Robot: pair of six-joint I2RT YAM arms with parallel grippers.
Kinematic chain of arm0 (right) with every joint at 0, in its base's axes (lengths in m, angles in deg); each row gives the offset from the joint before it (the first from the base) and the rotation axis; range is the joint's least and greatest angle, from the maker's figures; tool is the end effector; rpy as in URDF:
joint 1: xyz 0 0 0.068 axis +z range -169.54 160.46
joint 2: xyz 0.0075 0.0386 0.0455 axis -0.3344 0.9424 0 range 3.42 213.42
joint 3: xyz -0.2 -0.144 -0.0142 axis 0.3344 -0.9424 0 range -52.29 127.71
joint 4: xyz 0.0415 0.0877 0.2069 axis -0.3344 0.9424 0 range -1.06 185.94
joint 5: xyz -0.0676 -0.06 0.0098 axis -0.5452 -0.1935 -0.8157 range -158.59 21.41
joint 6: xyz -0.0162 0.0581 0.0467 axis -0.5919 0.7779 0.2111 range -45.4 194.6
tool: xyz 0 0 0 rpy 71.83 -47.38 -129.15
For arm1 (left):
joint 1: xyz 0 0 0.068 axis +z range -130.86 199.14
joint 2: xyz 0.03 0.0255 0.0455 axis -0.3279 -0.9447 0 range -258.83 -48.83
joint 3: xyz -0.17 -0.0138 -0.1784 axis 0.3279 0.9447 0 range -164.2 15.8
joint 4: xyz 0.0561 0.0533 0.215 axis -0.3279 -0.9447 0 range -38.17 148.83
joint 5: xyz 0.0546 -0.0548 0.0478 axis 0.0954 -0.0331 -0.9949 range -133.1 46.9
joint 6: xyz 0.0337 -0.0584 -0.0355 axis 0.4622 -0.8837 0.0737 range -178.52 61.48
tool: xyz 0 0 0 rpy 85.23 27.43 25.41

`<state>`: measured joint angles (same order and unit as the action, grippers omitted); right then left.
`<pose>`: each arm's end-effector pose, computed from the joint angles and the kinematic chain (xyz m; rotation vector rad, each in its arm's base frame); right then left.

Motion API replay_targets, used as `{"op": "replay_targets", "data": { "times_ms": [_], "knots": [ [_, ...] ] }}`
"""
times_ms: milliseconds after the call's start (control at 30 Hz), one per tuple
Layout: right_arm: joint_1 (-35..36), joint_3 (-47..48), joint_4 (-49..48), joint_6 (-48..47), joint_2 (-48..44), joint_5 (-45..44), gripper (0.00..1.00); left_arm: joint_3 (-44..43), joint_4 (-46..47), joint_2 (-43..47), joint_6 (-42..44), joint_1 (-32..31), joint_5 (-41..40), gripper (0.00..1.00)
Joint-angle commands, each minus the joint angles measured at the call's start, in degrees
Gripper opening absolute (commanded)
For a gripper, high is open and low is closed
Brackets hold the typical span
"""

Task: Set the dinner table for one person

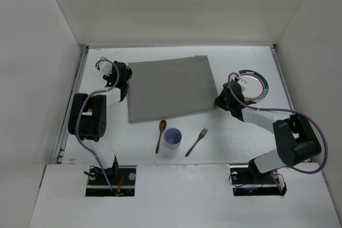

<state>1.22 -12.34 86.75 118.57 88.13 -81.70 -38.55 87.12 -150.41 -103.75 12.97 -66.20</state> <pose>0.2764 0.0889 0.1520 0.5785 2.2375 0.3189 0.3807 -0.0157 0.1894 -0.8781 1.6631 -0.2335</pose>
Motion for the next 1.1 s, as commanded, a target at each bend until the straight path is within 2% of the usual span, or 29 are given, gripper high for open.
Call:
{"op": "replay_targets", "data": {
  "times_ms": [0,200,300,367,400,467,567,700,800,900,967,1067],
  "knots": [
    [0.6,-2.1,-2.9,0.3,-4.0,-0.9,0.34,-0.1,0.2,-2.9,0.2,-0.8,-0.3,0.5],
    [0.6,-5.5,-2.3,-0.5,-10.2,-2.0,0.27,-7.7,-2.3,-11.0,1.0,-1.2,2.7,0.42],
    [0.6,-6.5,-1.1,-1.0,-13.1,-2.5,0.28,-10.4,-2.5,-12.9,1.1,-2.5,3.0,0.41],
    [1.3,-6.4,0.4,-2.0,-14.6,-3.6,0.34,-11.3,-2.5,-13.2,1.1,-3.4,3.1,0.41],
    [3.2,-5.6,1.7,-3.3,-15.6,-3.9,0.42,-11.5,-2.5,-13.1,1.1,-3.6,3.1,0.41],
    [7.4,-3.9,3.2,-6.7,-17.5,-4.2,0.51,-10.7,-2.4,-11.7,1.1,-3.7,2.7,0.41],
    [15.1,-1.4,5.5,-11.6,-20.1,-3.9,0.55,-7.9,-2.0,-8.0,1.2,-2.7,1.9,0.47],
    [26.6,2.3,9.9,-15.4,-21.2,-3.6,0.54,-0.5,-0.7,1.3,1.3,-1.6,-1.8,0.52],
    [31.7,4.8,11.8,-16.4,-20.6,-2.3,0.55,6.5,2.4,8.7,2.9,-2.7,-6.0,0.57],
    [34.7,7.7,13.9,-18.0,-18.4,0.1,0.59,13.4,5.6,15.3,3.7,-4.8,-10.5,0.61],
    [36.8,9.9,15.8,-19.2,-16.3,-0.1,0.61,17.7,7.3,18.8,3.8,-7.0,-11.3,0.6],
    [39.1,12.4,19.2,-20.8,-13.3,-0.3,0.6,23.0,8.4,22.9,4.3,-10.6,-11.0,0.5]
  ]
}}
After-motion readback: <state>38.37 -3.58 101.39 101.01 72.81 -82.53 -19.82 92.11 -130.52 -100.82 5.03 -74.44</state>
